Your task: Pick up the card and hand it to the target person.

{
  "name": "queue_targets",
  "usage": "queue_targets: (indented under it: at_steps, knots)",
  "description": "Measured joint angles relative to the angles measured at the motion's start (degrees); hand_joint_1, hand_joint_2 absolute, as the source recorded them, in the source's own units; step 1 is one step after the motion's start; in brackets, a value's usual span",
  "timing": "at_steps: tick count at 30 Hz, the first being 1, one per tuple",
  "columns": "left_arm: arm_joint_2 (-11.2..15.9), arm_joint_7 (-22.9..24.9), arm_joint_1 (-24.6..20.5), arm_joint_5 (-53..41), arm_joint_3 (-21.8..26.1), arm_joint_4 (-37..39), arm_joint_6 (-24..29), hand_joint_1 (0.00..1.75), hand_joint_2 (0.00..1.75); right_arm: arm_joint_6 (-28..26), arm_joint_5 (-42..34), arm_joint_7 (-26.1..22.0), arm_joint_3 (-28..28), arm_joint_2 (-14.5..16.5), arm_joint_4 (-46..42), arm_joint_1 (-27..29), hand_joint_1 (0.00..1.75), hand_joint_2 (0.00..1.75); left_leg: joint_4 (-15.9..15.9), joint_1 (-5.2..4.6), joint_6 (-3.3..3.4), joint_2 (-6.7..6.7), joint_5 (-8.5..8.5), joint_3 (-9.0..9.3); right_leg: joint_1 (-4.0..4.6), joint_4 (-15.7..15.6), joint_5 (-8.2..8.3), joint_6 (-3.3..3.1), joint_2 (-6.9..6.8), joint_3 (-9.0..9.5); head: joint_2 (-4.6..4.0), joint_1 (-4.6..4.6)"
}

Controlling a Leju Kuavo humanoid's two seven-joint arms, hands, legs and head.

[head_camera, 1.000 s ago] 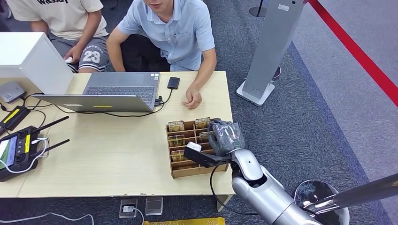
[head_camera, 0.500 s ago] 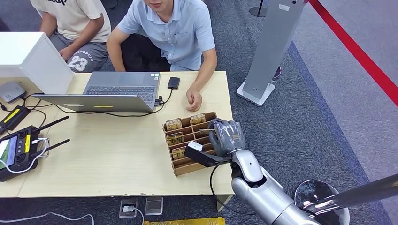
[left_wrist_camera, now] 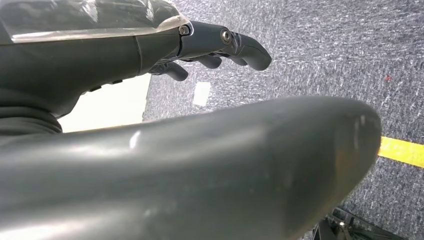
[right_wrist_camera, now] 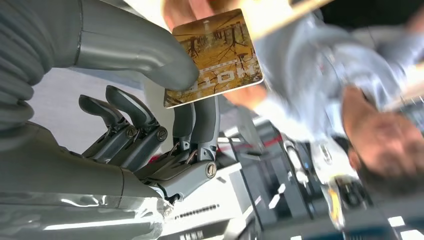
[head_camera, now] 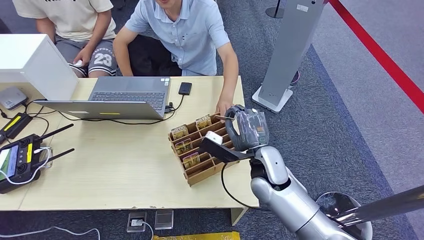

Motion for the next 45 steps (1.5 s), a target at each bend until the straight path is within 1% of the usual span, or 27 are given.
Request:
queue_targets:
  at_steps: [7,11,17,21,28,35,39,40,42,44,45]
  knots:
    - [0.01,0.01,0.05,-1.49,-0.03,0.0,-0.58,0.0,0.0,1.23,1.13,-1.24,-1.33,-0.32,-5.22,-4.15,1.75,1.75,0.0,0.0,0.0,0.0,0.0,0.0,0.0,0.01,0.0,0.0,0.0,0.01,0.0,-0.05]
    - [0.03,0.1,0.04,-2.71,-0.05,0.0,-1.41,0.0,0.0,2.07,1.67,-2.29,-1.3,0.05,-5.48,-7.15,1.75,1.75,0.0,0.0,-0.01,0.0,0.01,-0.01,0.0,0.02,0.01,0.0,0.0,0.02,0.0,-0.03]
    - [0.38,-0.26,0.03,-3.8,-0.09,0.0,-2.88,0.0,0.0,2.4,1.78,-3.68,-0.85,1.46,-3.83,-10.86,1.75,1.75,0.0,0.0,-0.01,-0.01,0.01,-0.04,0.0,0.03,0.0,0.0,-0.01,0.01,0.0,-0.02]
    - [0.71,-0.78,0.02,-4.15,-0.11,0.0,-3.85,0.0,0.0,2.44,1.51,-4.98,-0.42,2.7,-0.88,-13.28,1.75,1.75,0.0,0.0,-0.01,-0.02,0.01,-0.05,0.0,0.03,0.0,0.0,-0.01,0.01,0.0,-0.02]
    - [1.21,-1.87,0.01,-4.52,-0.11,0.0,-4.7,0.0,0.0,2.21,1.12,-6.92,-0.07,5.31,7.17,-17.72,1.75,1.75,0.0,0.0,-0.01,-0.02,0.02,-0.05,0.0,0.04,0.01,0.0,-0.02,0.01,0.0,-0.01]
    - [1.54,-2.89,0.02,-4.53,-0.1,0.0,-5.28,0.0,0.0,1.5,0.92,-7.5,0.2,7.04,14.38,-20.24,1.75,1.75,0.0,0.0,-0.01,-0.03,0.02,-0.06,0.0,0.04,0.0,0.0,-0.02,-0.02,0.0,-0.01]
    - [1.72,-3.38,0.04,-4.49,-0.09,0.0,-5.55,0.0,0.0,0.81,1.57,-7.43,0.24,7.4,17.56,-20.85,1.75,1.75,0.0,0.0,-0.01,-0.03,0.02,-0.05,0.0,0.04,0.0,0.0,-0.02,-0.01,0.0,-0.02]
    - [1.77,-3.48,0.05,-4.49,-0.09,0.0,-5.67,0.0,0.0,0.69,1.8,-7.31,0.24,7.45,18.18,-20.93,1.71,1.75,0.0,0.0,-0.01,-0.03,0.02,-0.05,0.0,0.04,0.0,0.0,-0.02,-0.01,0.0,-0.02]
    - [1.87,-3.69,0.06,-4.49,-0.08,0.0,-5.85,0.0,0.0,0.5,2.46,-6.86,0.23,7.47,19.22,-21.04,1.3,1.75,0.0,0.0,-0.01,-0.02,0.02,-0.04,0.0,0.04,0.0,0.0,-0.02,-0.01,0.0,-0.03]
    - [1.96,-3.96,0.07,-4.5,-0.08,0.0,-5.98,0.0,0.0,0.5,2.9,-6.38,0.21,7.44,20.03,-21.06,0.46,1.75,0.0,0.0,-0.01,-0.02,0.02,-0.03,0.0,0.04,0.01,0.0,-0.02,-0.01,0.0,-0.02]
    - [1.99,-4.08,0.08,-4.5,-0.07,0.0,-6.07,0.0,0.0,0.63,2.86,-6.27,0.17,7.4,20.36,-21.04,0.23,1.75,0.0,0.0,-0.01,-0.02,0.02,-0.03,0.0,0.04,0.01,0.0,-0.02,-0.01,0.0,-0.01]
